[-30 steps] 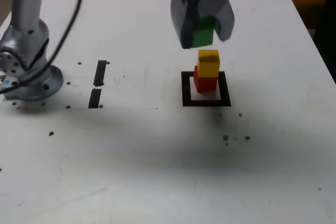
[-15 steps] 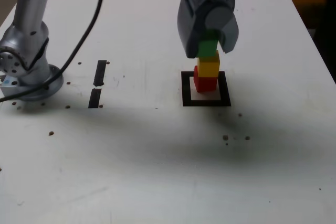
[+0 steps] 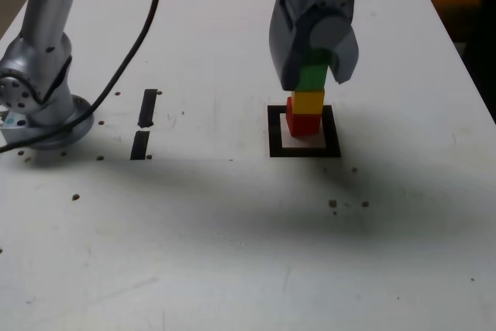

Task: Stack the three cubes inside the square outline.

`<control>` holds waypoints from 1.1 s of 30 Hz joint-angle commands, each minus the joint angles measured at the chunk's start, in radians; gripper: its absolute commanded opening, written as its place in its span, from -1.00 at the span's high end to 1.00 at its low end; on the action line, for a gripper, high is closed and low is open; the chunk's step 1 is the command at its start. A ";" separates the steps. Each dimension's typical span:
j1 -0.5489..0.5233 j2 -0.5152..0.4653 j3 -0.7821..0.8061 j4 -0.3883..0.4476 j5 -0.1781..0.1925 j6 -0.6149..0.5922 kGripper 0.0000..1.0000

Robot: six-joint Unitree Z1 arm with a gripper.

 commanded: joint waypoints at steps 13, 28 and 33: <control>0.004 -0.010 0.002 -0.006 0.013 0.014 -0.83; 0.004 -0.358 0.191 0.035 0.039 0.047 -0.98; 0.003 -0.506 0.424 0.005 0.041 0.113 -0.99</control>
